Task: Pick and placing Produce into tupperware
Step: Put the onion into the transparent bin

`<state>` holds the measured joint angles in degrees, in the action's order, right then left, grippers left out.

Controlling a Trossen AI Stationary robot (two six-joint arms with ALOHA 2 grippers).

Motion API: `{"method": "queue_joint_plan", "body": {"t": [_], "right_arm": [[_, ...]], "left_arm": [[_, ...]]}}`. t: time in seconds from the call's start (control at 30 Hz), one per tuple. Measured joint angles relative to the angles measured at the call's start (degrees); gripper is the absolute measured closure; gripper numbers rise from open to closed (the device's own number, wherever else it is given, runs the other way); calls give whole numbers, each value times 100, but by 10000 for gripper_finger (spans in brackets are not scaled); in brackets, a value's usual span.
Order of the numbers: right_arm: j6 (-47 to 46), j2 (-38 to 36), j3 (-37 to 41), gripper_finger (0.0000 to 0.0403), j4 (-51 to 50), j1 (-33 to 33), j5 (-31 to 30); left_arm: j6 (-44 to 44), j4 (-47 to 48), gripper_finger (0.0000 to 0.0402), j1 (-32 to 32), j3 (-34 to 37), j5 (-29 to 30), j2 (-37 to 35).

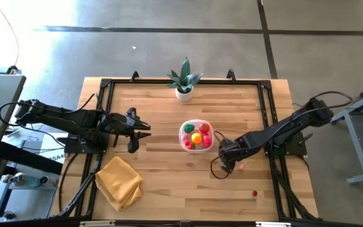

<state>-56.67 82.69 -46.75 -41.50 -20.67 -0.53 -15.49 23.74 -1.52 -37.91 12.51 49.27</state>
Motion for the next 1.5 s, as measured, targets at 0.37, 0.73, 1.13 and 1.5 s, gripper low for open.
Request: {"method": "queue_joint_plan", "body": {"t": [0.37, 0.73, 1.13, 1.5], "right_arm": [[611, -405, -70, 151, 506, 365, -327], [2867, 67, -1522, 151, 369, 1607, -743], [4387, 2030, -3405, 151, -389, 2509, -477], [4670, 2737, -3536, 151, -325, 2750, -234]], "left_arm": [[0, 0, 295, 1, 0, 1, -1], [0, 0, 295, 0, 2, 0, -1], [0, -1, 295, 0, 0, 0, -1], [0, 0, 295, 0, 2, 0, -1]]}}
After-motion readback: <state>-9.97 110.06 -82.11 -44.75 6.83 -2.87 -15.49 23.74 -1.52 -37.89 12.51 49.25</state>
